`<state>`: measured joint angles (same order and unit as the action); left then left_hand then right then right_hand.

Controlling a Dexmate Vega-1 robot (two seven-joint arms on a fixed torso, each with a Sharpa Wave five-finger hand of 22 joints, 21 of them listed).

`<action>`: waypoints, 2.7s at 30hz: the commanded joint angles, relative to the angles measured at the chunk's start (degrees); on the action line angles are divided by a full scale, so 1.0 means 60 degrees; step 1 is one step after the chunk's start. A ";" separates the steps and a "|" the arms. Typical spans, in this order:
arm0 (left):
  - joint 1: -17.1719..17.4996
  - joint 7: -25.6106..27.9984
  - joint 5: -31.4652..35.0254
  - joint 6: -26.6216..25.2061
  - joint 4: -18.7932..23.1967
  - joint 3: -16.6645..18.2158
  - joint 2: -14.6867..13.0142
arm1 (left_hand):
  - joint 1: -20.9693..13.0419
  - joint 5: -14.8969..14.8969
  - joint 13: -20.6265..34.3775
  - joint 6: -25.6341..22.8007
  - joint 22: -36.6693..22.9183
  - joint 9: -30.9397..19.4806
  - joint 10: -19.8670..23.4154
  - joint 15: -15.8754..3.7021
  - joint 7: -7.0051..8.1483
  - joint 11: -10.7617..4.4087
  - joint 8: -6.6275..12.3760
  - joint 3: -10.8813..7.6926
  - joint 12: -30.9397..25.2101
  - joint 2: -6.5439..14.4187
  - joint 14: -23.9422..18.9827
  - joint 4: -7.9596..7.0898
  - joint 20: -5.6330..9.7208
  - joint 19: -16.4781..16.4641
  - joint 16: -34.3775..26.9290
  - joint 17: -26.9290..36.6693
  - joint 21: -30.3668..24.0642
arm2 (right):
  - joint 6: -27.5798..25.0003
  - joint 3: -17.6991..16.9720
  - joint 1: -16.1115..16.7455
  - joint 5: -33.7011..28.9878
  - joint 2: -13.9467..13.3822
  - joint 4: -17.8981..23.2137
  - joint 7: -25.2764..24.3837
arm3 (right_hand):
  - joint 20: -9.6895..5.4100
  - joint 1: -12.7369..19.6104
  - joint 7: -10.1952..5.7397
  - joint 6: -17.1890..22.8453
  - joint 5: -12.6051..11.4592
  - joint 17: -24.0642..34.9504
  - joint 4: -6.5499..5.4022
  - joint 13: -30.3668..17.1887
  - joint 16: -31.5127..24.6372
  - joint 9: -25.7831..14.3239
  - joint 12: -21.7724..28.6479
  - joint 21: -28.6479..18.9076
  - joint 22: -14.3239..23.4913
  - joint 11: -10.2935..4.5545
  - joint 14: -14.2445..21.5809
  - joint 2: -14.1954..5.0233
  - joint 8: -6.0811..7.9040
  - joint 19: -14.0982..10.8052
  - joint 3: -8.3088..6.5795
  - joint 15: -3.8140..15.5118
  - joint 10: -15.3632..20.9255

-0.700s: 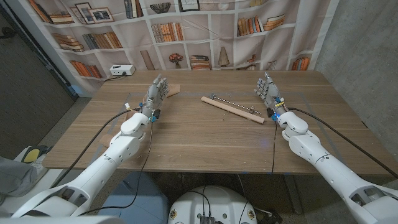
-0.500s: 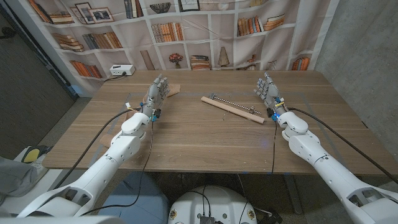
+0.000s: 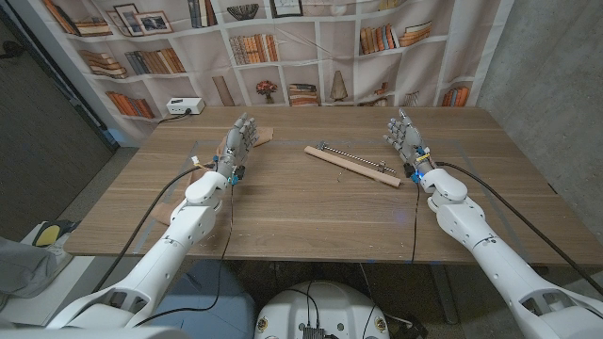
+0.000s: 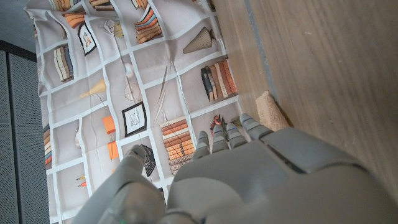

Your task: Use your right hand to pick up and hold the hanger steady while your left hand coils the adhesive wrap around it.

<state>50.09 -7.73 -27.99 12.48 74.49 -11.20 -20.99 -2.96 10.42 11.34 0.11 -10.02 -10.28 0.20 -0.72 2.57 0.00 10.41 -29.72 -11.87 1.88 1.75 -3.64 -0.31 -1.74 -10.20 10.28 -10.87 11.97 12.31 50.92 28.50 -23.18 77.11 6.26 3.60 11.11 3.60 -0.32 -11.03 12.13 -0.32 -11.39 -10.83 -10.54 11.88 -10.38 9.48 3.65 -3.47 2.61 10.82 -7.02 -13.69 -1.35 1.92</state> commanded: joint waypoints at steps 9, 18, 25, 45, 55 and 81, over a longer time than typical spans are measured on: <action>0.0316 -0.0306 0.0495 -0.0165 0.0329 0.0590 0.0309 | -0.0095 0.0067 0.0023 -0.0016 -0.0009 -0.0014 -0.0073 0.0006 0.0059 -0.0002 0.0061 -0.0025 -0.0059 0.0010 0.0072 0.0040 -0.0003 -0.0085 -0.0072 0.0011 -0.0046 | -0.0216 -0.0196 0.0364 -0.0899 -0.0011 0.0783 -0.0178 | 0.0016 0.0218 0.0074 -0.0041 -0.0019 -0.0012 0.0173 -0.0041 -0.0049 -0.0015 0.0030 -0.0018 0.0034 0.0065 -0.0111 -0.0008 0.0041 0.0026 -0.0039 -0.0035 0.0047; 0.0248 -0.0224 0.0520 -0.0123 0.0324 0.0592 0.0581 | -0.0092 0.0067 0.0023 -0.0033 -0.0010 -0.0015 -0.0059 0.0016 0.0059 0.0045 0.0067 -0.0018 -0.0066 0.0014 0.0066 0.0051 -0.0003 -0.0084 -0.0074 0.0012 -0.0047 | -0.0442 -0.0233 0.0760 -0.1093 -0.0457 0.1401 -0.0298 | 0.0009 0.0314 0.0085 -0.0044 -0.0016 -0.0026 0.0243 -0.0044 -0.0052 -0.0016 0.0025 -0.0021 0.0033 0.0068 -0.0132 -0.0019 0.0047 0.0040 -0.0066 -0.0024 0.0045; 0.0392 0.0035 0.0610 -0.0116 0.0565 0.0560 0.0728 | -0.0089 0.0066 0.0023 -0.0047 -0.0010 -0.0015 -0.0051 0.0012 0.0046 0.0011 0.0071 -0.0011 -0.0070 0.0018 0.0068 0.0060 -0.0002 -0.0082 -0.0074 0.0012 -0.0047 | -0.0472 -0.0214 0.0841 -0.1220 -0.0689 0.1641 -0.0378 | 0.0007 0.0396 0.0081 -0.0042 -0.0014 -0.0035 0.0299 -0.0046 -0.0059 -0.0016 0.0023 -0.0028 0.0032 0.0068 -0.0136 -0.0033 0.0054 0.0037 -0.0092 -0.0030 0.0047; 0.0345 0.0365 0.0944 0.0010 0.0674 0.0225 0.0871 | -0.0086 0.0065 0.0022 -0.0093 -0.0009 -0.0014 -0.0011 0.0016 0.0034 0.0003 0.0080 0.0003 -0.0086 0.0025 0.0036 0.0083 -0.0004 -0.0081 -0.0083 0.0011 -0.0047 | -0.0660 -0.0115 0.0882 -0.1586 -0.1226 0.1919 -0.0548 | -0.0116 0.1175 0.0063 -0.0042 0.0007 -0.0064 0.0814 -0.0084 -0.0194 -0.0022 0.0099 -0.0177 0.0049 -0.0002 0.0098 -0.0152 0.0105 -0.0315 -0.0347 0.0065 0.0276; 0.0092 0.0430 0.1151 -0.0174 0.0493 0.0071 0.0991 | -0.0083 0.0064 0.0022 -0.0096 -0.0009 -0.0014 -0.0022 0.0020 0.0027 -0.0004 0.0077 0.0012 -0.0081 0.0025 0.0037 0.0094 -0.0002 -0.0079 -0.0081 0.0011 -0.0047 | -0.0688 -0.0088 0.0894 -0.1721 -0.1433 0.2005 -0.0633 | -0.0136 0.1365 0.0036 0.0121 0.0013 -0.0066 0.0942 -0.0094 -0.0205 -0.0023 0.0086 -0.0181 0.0056 0.0051 0.0138 -0.0176 0.0165 -0.0379 -0.0404 0.0039 0.0263; 0.0115 0.0187 0.1024 -0.0571 0.0477 0.0250 0.0938 | -0.0079 0.0062 0.0022 -0.0103 -0.0009 -0.0014 -0.0019 0.0020 0.0026 0.0021 0.0072 0.0033 -0.0081 0.0028 0.0045 0.0126 0.0018 -0.0092 -0.0076 0.0012 -0.0052 | -0.1264 0.0391 0.1178 -0.3081 -0.2079 0.3033 -0.1879 | 0.0146 0.2210 0.0051 0.0454 0.0024 -0.0023 0.1443 -0.0120 -0.0497 -0.0028 0.0229 -0.0280 0.0062 0.0080 0.0970 -0.0236 0.0228 -0.0944 -0.0631 0.0080 0.0764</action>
<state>50.55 -5.91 -21.58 9.96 77.24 -10.24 -14.95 -2.95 10.41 11.31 -0.21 -10.00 -10.26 0.20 -0.72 2.46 0.00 10.63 -29.31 -12.08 1.88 1.75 -3.24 -0.10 -1.95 -10.20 10.26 -10.86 6.09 13.28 57.48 13.90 -34.17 92.85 -1.62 4.41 23.70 3.41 1.98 -11.02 11.87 7.93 -11.87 -13.36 -10.52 12.77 -11.69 9.75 4.09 1.69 1.18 11.87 -11.99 -17.17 -0.75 5.84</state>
